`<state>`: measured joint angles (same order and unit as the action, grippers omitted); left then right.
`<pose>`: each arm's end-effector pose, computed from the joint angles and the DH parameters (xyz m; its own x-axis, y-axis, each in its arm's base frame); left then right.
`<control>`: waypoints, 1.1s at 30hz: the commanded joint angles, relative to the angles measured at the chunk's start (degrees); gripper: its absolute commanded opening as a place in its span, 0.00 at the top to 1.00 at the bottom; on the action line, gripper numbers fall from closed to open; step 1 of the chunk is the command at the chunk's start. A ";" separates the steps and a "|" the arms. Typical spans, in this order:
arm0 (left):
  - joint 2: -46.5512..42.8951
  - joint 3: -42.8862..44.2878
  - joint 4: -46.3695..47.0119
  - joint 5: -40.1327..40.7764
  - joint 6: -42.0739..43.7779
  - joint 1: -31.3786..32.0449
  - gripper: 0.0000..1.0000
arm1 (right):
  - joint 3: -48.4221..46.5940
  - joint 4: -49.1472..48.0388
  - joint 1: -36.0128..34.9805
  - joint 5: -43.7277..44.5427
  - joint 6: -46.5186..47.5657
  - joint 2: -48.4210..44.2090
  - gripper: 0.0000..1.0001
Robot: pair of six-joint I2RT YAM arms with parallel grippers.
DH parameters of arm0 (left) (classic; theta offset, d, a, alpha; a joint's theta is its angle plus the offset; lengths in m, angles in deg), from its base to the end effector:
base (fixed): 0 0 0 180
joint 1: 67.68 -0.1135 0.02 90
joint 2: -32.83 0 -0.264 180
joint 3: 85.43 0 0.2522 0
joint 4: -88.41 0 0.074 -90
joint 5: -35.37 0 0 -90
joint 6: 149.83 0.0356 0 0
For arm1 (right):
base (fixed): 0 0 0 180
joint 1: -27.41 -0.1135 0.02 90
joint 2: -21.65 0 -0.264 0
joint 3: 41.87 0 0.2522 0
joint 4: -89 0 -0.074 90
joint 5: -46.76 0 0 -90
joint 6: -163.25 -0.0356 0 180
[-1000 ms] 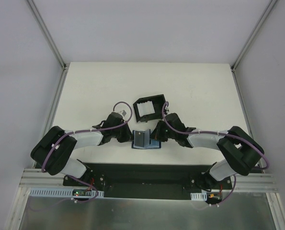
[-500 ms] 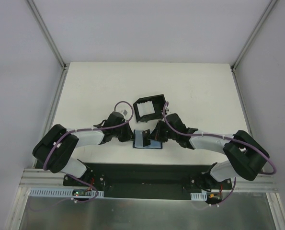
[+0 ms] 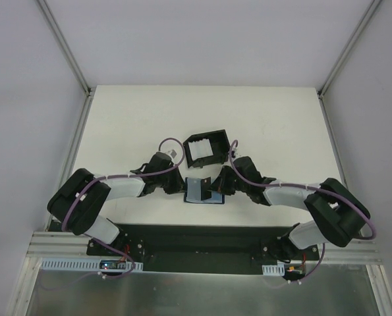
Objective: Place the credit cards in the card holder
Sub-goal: Insert the credit card into the card holder.
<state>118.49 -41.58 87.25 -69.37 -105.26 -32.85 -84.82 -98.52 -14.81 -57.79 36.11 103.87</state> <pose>0.2143 -0.1601 0.1347 -0.8950 -0.2166 -0.3900 0.0963 0.7598 -0.6430 0.1952 0.1892 0.1584 -0.7989 0.0642 -0.5981 -0.4093 0.6705 0.6188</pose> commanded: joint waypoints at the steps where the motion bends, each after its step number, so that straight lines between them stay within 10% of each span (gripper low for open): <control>1: 3.80 -2.22 -10.75 6.13 3.95 0.24 1.00 | 1.50 -7.46 0.73 -2.24 -1.26 1.81 1.00; 33: 3.98 -2.58 -10.75 6.13 3.59 0.33 1.00 | 8.53 -19.15 2.49 -2.69 -10.93 9.63 1.00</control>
<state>119.17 -41.12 87.32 -69.59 -105.26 -32.85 -77.87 -118.13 -11.79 -61.92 26.19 112.30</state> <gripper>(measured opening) 0.009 0.008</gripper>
